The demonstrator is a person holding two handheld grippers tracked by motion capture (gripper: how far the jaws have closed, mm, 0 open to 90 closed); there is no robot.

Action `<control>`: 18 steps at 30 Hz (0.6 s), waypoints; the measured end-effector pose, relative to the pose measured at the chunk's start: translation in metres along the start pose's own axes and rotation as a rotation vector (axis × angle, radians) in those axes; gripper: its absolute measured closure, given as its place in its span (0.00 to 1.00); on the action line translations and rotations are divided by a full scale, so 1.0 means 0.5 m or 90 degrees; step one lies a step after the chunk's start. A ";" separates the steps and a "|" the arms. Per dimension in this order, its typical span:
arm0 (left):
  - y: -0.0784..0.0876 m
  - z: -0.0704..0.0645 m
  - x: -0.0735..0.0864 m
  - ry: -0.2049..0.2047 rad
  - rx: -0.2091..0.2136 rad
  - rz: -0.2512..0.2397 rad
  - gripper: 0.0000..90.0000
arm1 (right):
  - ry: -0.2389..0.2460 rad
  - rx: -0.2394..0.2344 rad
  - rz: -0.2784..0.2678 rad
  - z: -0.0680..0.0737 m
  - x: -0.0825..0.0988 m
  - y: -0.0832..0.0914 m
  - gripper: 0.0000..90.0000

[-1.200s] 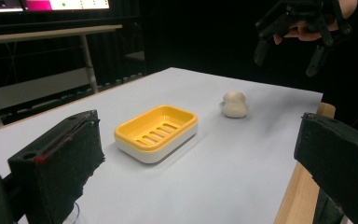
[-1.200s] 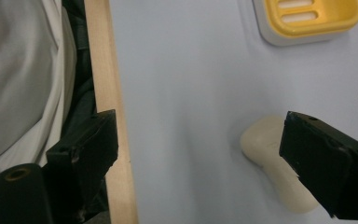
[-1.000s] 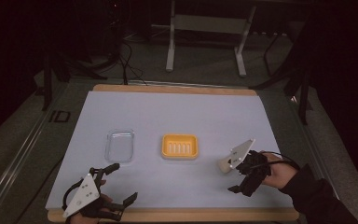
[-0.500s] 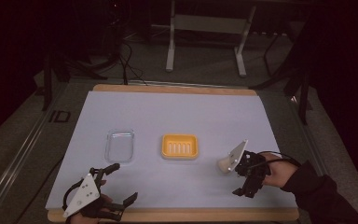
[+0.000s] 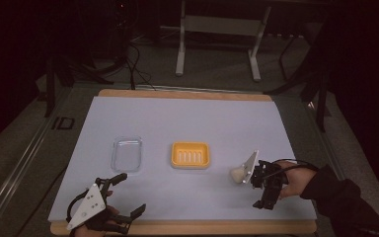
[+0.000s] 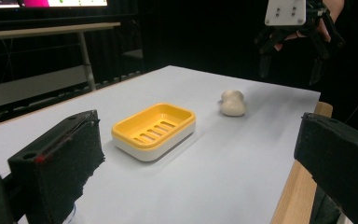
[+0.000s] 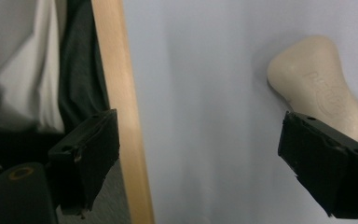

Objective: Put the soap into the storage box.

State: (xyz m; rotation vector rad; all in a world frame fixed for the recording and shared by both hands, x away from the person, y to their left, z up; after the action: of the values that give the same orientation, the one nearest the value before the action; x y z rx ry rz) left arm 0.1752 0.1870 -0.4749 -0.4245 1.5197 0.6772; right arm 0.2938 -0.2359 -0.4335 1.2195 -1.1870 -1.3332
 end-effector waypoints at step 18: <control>0.017 -0.008 0.007 0.003 -0.017 0.006 0.01 | 0.077 0.017 0.036 -0.041 -0.001 -0.012 0.18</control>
State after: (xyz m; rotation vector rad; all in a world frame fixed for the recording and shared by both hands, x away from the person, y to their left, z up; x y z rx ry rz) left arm 0.1665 0.1913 -0.4769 -0.4393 1.5196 0.7044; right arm 0.3142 -0.2358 -0.4402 1.2588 -1.1474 -1.1894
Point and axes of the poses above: each handheld gripper's, and its own axes: y roughly backward along the jaws, x roughly out of its underside, z roughly to its left, the point moved 1 cm from there along -y, roughly forward along the jaws
